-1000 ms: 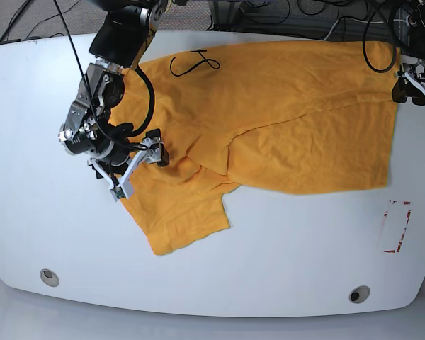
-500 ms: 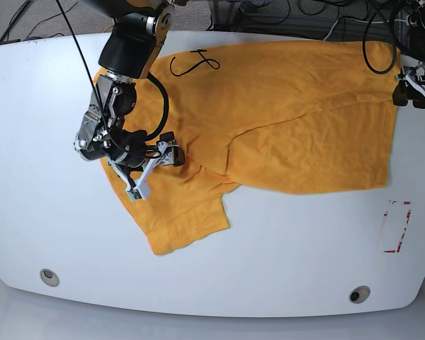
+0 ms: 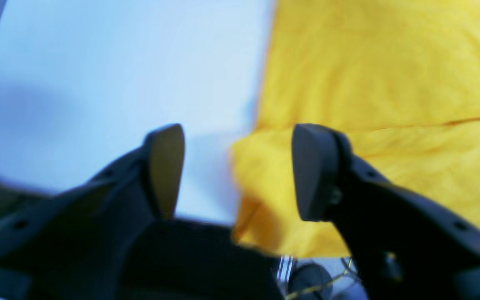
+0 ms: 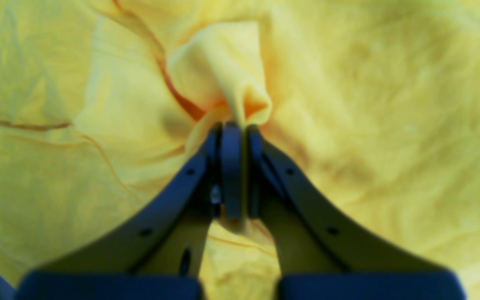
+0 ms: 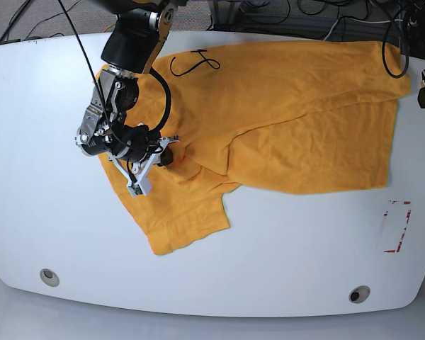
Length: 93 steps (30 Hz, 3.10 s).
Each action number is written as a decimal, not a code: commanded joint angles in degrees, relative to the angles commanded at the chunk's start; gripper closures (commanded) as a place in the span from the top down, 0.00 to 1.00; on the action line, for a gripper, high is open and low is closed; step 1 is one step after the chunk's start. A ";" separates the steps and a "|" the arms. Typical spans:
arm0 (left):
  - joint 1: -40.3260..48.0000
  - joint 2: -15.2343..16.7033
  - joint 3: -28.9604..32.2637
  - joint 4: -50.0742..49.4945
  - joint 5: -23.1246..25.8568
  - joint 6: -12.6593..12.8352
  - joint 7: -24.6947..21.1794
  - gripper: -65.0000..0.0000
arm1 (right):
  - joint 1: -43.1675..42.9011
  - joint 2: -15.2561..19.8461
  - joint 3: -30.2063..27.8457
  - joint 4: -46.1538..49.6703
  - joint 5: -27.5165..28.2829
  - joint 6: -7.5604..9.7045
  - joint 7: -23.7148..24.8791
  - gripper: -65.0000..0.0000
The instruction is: Layout the t-shirt on the table in an organized manner, then fold the t-shirt properly
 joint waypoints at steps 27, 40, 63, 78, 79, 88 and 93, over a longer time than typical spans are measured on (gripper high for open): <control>-0.18 2.29 8.26 -6.42 0.44 -0.62 -0.26 0.65 | -4.92 -0.88 -6.07 7.65 0.00 0.00 -1.41 0.04; 2.20 2.29 7.91 -6.42 0.44 2.90 -0.26 0.65 | -4.92 -1.05 -6.15 7.65 0.00 0.00 -1.49 0.04; 0.62 4.75 12.13 -6.51 0.53 3.16 -0.18 0.65 | -5.01 -1.14 -6.07 7.74 0.00 0.00 -1.58 0.04; 0.53 4.66 15.47 -6.51 0.44 3.16 -0.26 0.22 | -5.01 -1.23 -5.89 7.74 0.00 0.00 -1.58 0.04; 0.53 4.66 15.47 -6.51 0.44 3.16 -0.26 0.19 | -5.01 -1.23 -5.89 7.74 0.00 0.00 -1.58 0.04; -0.70 4.31 15.03 -5.80 0.35 3.16 -0.26 0.00 | -5.01 -1.23 -5.89 8.97 0.00 0.00 -1.41 0.04; -0.70 2.73 15.38 -1.23 0.09 3.16 -0.26 0.00 | -5.01 -1.23 -5.89 14.77 0.00 0.00 -1.67 0.03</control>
